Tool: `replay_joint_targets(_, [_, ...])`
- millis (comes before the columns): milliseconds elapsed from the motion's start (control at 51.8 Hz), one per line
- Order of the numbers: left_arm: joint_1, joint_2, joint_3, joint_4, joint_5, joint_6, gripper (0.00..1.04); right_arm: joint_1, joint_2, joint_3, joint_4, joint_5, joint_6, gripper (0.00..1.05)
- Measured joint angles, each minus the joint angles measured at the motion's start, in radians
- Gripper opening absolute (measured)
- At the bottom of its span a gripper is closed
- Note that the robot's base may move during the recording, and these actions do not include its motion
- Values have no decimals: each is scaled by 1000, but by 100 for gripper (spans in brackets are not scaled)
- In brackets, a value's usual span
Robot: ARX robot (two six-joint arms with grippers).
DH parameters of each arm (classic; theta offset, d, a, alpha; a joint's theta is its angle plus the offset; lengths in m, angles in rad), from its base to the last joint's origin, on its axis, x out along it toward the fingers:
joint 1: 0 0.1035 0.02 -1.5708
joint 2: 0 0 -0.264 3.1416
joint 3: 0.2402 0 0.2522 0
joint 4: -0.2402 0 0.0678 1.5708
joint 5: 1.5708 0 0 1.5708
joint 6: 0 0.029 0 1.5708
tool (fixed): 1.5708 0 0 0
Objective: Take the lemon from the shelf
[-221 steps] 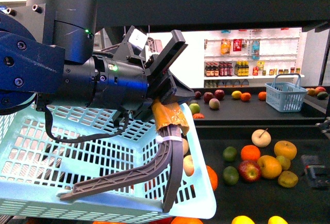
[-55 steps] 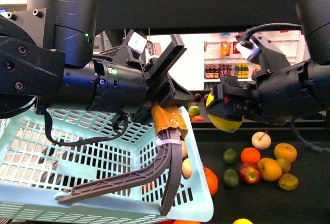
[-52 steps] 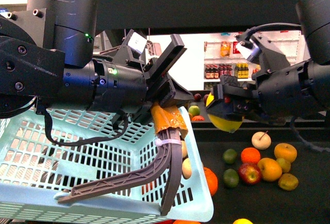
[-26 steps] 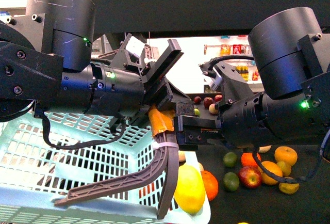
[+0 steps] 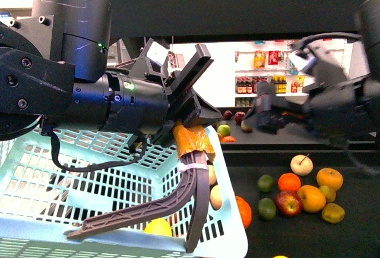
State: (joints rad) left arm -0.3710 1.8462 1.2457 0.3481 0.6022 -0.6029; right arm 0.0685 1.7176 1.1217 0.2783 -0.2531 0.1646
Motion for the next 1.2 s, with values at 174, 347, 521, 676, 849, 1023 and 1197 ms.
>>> replay_joint_targets(174, [-2,0,0,0,0,0,7,-130,60,0,13,42,-71,97])
replay_joint_targets(347, [-2,0,0,0,0,0,7,-167,259,0,51,107,-211,97])
replay_joint_targets(521, [-2,0,0,0,0,0,7,-143,458,8,72,156,-310,97])
replay_joint_targets(676, [-2,0,0,0,0,0,7,-109,594,61,97,179,-348,97])
replay_joint_targets(849, [-2,0,0,0,0,0,7,-76,704,151,89,192,-346,97])
replay_joint_targets(1023, [-2,0,0,0,0,0,7,-40,854,328,-3,221,-299,97])
replay_joint_targets(1197, [-2,0,0,0,0,0,7,-5,954,473,-74,241,-234,97])
